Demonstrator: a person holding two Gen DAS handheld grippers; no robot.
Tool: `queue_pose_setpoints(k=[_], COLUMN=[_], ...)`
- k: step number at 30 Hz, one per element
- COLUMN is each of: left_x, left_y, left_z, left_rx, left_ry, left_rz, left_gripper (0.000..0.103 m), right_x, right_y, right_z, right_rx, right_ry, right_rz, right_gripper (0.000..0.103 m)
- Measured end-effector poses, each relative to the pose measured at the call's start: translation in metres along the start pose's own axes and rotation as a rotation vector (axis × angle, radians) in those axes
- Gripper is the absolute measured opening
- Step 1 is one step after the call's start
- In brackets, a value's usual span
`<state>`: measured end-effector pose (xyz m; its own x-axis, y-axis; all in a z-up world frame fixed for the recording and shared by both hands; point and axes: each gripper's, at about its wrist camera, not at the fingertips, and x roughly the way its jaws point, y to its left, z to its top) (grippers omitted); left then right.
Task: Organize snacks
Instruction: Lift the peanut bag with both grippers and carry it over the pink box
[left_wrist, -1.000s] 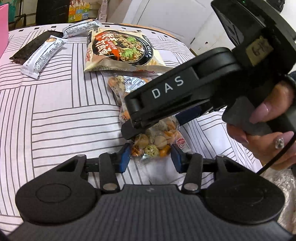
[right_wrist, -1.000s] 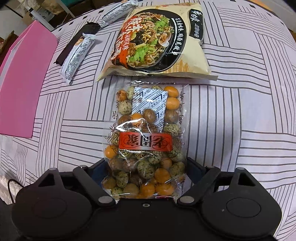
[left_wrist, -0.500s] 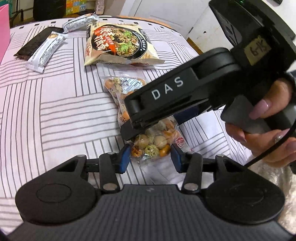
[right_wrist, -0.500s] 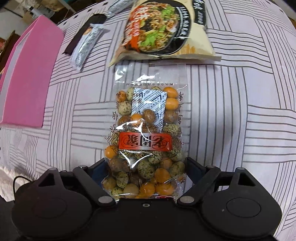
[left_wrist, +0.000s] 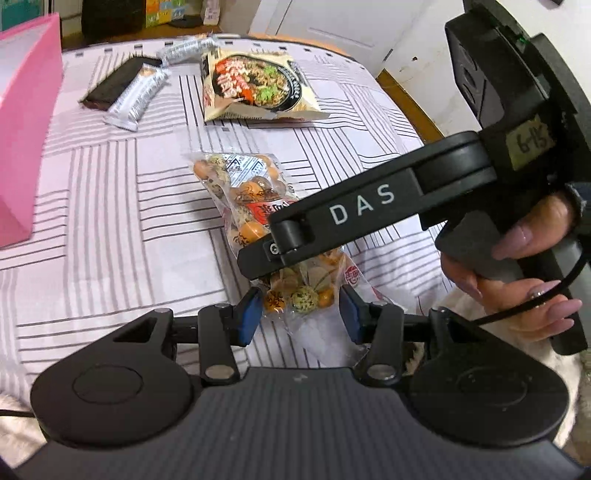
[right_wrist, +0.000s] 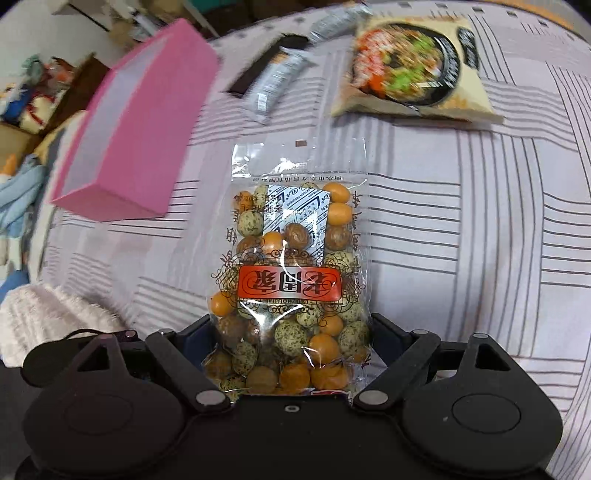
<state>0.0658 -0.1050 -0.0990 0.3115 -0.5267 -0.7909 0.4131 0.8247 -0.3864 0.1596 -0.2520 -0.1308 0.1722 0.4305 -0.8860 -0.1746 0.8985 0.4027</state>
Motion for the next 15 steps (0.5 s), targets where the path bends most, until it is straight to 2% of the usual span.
queue_pose_setpoints(k=[7, 12, 15], left_x=[-0.043, -0.072, -0.098], left_y=[0.001, 0.006, 0.011], left_z=[-0.009, -0.016, -0.017], left_rx=[-0.008, 0.009, 0.033], left_ry=[-0.015, -0.016, -0.049], left_rz=[0.018, 0.05, 0.06], left_gripper=[0.044, 0.044, 0.044], right_x=[-0.02, -0.029, -0.04], right_y=[0.046, 0.073, 0.093], right_z=[-0.02, -0.021, -0.015], right_rx=[-0.098, -0.137, -0.188], right_ry=[-0.087, -0.095, -0.109], right_rz=[0.023, 0.059, 0.071], right_gripper=[0.09, 0.09, 0.09])
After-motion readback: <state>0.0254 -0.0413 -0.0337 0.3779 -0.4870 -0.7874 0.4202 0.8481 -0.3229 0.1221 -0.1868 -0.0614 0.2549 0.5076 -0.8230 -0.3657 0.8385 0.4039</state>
